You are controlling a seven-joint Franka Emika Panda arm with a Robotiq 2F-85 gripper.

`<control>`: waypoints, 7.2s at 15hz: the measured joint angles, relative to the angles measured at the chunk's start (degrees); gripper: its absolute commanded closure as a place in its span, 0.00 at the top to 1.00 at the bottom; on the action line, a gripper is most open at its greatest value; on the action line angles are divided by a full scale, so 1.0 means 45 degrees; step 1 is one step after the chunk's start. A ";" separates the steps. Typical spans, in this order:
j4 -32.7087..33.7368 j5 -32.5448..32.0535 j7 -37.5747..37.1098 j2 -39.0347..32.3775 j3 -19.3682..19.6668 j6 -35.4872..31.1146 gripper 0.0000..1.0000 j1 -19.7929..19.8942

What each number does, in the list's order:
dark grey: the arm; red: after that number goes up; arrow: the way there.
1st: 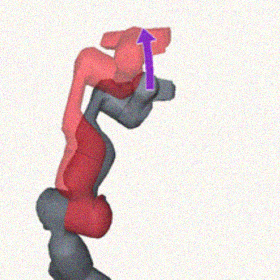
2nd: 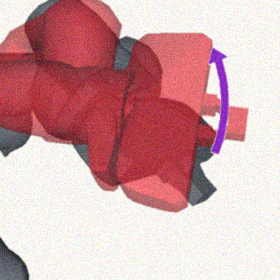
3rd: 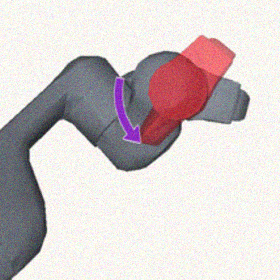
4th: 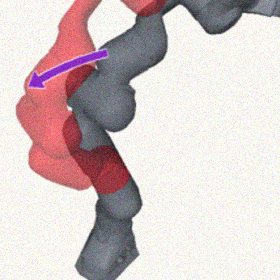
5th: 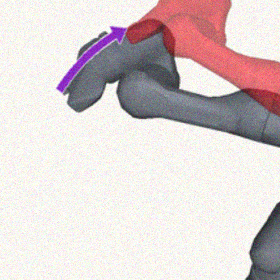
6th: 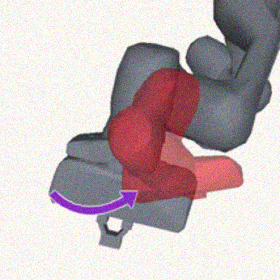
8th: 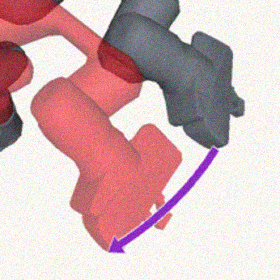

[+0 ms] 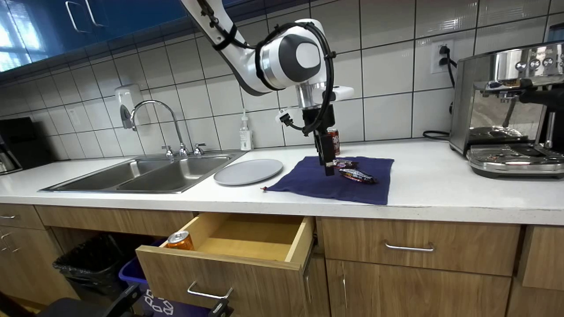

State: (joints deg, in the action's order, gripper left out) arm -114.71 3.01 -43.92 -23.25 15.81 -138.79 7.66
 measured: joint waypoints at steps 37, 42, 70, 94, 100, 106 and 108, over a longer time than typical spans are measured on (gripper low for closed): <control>0.6195 0.1794 0.0019 -0.4671 0.0068 0.1707 1.00 0.1407; 0.6697 0.1797 0.0019 -0.5004 0.0067 0.1986 0.74 0.1444; 0.6865 0.1750 0.0056 -0.4338 0.0121 0.2039 0.04 0.1442; -0.0478 0.0229 0.0572 0.0785 0.0090 -0.0027 0.04 -0.0359; -0.2318 0.0006 0.0749 0.2074 -0.0069 -0.0417 0.04 -0.0561; -0.3917 -0.0295 0.0749 0.3094 -0.0246 -0.0862 0.04 -0.0685; -0.4393 -0.0306 0.0745 0.3350 -0.0359 -0.1082 0.04 -0.0698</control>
State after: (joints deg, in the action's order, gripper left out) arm -134.48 1.64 -40.57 -8.18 14.19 -143.66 4.52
